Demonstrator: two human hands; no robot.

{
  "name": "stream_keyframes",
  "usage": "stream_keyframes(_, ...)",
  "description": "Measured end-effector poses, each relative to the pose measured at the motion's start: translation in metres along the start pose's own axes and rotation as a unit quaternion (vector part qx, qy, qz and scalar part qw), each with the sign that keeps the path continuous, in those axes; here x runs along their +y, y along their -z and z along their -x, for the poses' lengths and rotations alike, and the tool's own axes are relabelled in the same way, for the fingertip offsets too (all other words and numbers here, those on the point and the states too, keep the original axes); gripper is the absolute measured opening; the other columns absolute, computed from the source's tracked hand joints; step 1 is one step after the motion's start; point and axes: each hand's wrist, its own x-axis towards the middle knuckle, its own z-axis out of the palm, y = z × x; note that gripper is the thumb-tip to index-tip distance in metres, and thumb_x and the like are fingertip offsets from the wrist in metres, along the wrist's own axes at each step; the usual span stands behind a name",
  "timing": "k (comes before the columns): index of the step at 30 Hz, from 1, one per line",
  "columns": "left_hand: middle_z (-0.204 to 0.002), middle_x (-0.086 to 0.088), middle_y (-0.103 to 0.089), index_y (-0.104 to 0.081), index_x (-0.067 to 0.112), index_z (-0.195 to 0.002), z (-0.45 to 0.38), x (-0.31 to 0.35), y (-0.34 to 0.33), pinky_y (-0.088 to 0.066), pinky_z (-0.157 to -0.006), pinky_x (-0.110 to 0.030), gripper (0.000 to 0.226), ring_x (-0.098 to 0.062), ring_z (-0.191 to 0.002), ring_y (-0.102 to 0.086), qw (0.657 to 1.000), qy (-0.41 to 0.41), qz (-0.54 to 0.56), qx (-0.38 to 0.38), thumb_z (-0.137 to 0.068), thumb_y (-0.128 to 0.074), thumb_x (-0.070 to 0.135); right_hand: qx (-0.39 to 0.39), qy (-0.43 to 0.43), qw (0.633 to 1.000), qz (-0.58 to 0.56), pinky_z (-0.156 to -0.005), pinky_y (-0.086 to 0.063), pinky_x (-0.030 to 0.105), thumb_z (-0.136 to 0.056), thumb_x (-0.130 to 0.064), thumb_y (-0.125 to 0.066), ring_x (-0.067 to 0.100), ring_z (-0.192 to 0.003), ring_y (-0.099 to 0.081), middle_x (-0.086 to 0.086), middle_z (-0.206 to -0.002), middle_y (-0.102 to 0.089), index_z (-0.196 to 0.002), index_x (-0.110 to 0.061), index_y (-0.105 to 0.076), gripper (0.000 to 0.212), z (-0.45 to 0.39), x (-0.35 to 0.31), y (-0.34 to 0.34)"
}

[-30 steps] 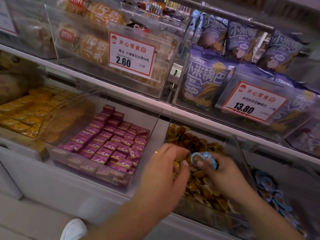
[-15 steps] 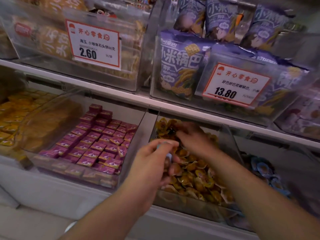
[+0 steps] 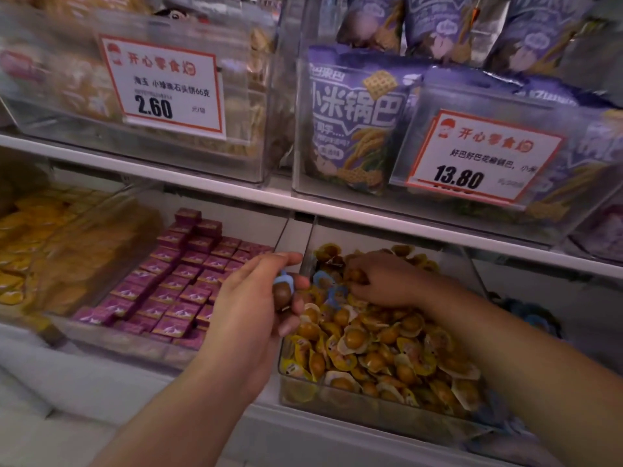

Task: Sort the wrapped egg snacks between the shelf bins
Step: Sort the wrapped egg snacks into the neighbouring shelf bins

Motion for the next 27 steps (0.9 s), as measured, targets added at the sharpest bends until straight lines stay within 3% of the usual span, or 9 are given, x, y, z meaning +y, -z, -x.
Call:
stream_keyframes(5, -0.067, -0.011, -0.062, -0.076, 0.014, -0.078, 0.001, 0.001, 0.004, -0.029, -0.034, -0.022, 0.023, -0.018, -0.048, -0.049, 1.000, -0.003, -0.002, 0.008, -0.093, -0.059, 0.015, -0.090, -0.073, 0.993, 0.034, -0.074, -0.052, 0.030, -0.085, -0.048, -0.058, 0.018, -0.094, -0.062, -0.004, -0.100, -0.063, -0.114, -0.032, -0.062, 0.033, 0.042, 0.002, 0.011)
stream_keyframes(8, -0.067, -0.010, -0.062, -0.076, 0.015, -0.079, 0.002, 0.001, 0.004, -0.029, -0.035, -0.023, 0.022, -0.018, -0.049, -0.049, 1.000, -0.010, -0.012, -0.002, -0.092, -0.058, 0.015, -0.142, -0.073, 0.987, -0.002, -0.072, -0.048, 0.023, -0.087, -0.055, -0.057, 0.012, -0.094, -0.062, -0.010, -0.103, -0.064, -0.124, -0.032, -0.063, 0.044, 0.050, -0.003, 0.018)
stream_keyframes(10, -0.067, -0.010, -0.063, -0.076, 0.016, -0.077, 0.002, 0.001, 0.001, -0.029, -0.035, -0.023, 0.024, -0.018, -0.049, -0.050, 1.000, -0.018, -0.020, -0.002, -0.093, -0.057, 0.015, -0.100, -0.059, 0.992, -0.047, -0.077, -0.050, 0.027, -0.091, -0.049, -0.056, 0.011, -0.095, -0.064, -0.010, -0.105, -0.068, -0.116, -0.025, -0.069, 0.037, 0.044, -0.008, 0.022)
stream_keyframes(12, -0.066, -0.009, -0.064, -0.076, 0.017, -0.076, 0.002, 0.000, -0.001, -0.029, -0.034, -0.023, 0.026, -0.018, -0.049, -0.050, 0.999, -0.022, -0.023, 0.004, -0.094, -0.057, 0.014, 0.024, -0.036, 0.999, -0.018, -0.072, -0.049, 0.031, -0.095, -0.040, -0.053, 0.018, -0.088, -0.064, 0.000, -0.095, -0.068, -0.094, -0.017, -0.073, 0.030, 0.029, -0.014, 0.021)
stream_keyframes(14, -0.066, -0.008, -0.064, -0.076, 0.017, -0.077, 0.002, 0.000, -0.002, -0.029, -0.034, -0.023, 0.026, -0.018, -0.049, -0.049, 0.999, -0.022, -0.025, 0.008, -0.094, -0.056, 0.015, 0.080, -0.012, 0.996, 0.023, -0.078, -0.048, 0.033, -0.096, -0.033, -0.053, 0.022, -0.097, -0.061, 0.004, -0.103, -0.062, -0.105, -0.018, -0.070, 0.025, 0.010, -0.025, 0.013)
stream_keyframes(16, -0.066, -0.008, -0.064, -0.076, 0.016, -0.078, 0.002, 0.000, -0.002, -0.028, -0.035, -0.023, 0.026, -0.018, -0.049, -0.049, 0.999, -0.022, -0.023, 0.006, -0.095, -0.055, 0.015, 0.023, 0.006, 1.000, 0.011, -0.091, -0.047, 0.034, -0.091, -0.028, -0.058, 0.024, -0.112, -0.054, 0.005, -0.123, -0.053, -0.135, -0.025, -0.055, 0.044, -0.008, -0.035, 0.002)
stream_keyframes(19, -0.067, -0.010, -0.063, -0.075, 0.013, -0.081, 0.003, 0.000, -0.001, -0.027, -0.036, -0.023, 0.025, -0.018, -0.049, -0.049, 1.000, -0.022, -0.019, 0.003, -0.096, -0.055, 0.015, -0.072, -0.012, 0.997, 0.003, -0.100, -0.045, 0.036, -0.088, -0.026, -0.061, 0.032, -0.123, -0.048, 0.013, -0.140, -0.042, -0.151, -0.025, -0.034, 0.068, -0.026, -0.040, -0.009)
stream_keyframes(22, -0.067, -0.010, -0.063, -0.075, 0.013, -0.080, 0.003, 0.000, -0.001, -0.027, -0.035, -0.022, 0.025, -0.018, -0.048, -0.049, 1.000, -0.017, -0.017, 0.004, -0.095, -0.055, 0.014, -0.062, -0.004, 0.998, 0.008, -0.094, -0.050, 0.038, -0.087, -0.027, -0.062, 0.030, -0.116, -0.055, 0.010, -0.134, -0.051, -0.149, -0.025, -0.037, 0.068, -0.026, -0.037, -0.011)
stream_keyframes(27, -0.066, -0.009, -0.064, -0.076, 0.017, -0.076, 0.001, 0.001, -0.002, -0.028, -0.034, -0.022, 0.028, -0.017, -0.048, -0.049, 1.000, -0.020, -0.022, -0.002, -0.095, -0.055, 0.015, 0.012, 0.001, 1.000, 0.005, -0.080, -0.049, 0.034, -0.090, -0.036, -0.063, 0.023, -0.103, -0.060, 0.001, -0.117, -0.063, -0.128, -0.028, -0.054, 0.039, -0.012, -0.030, -0.024)
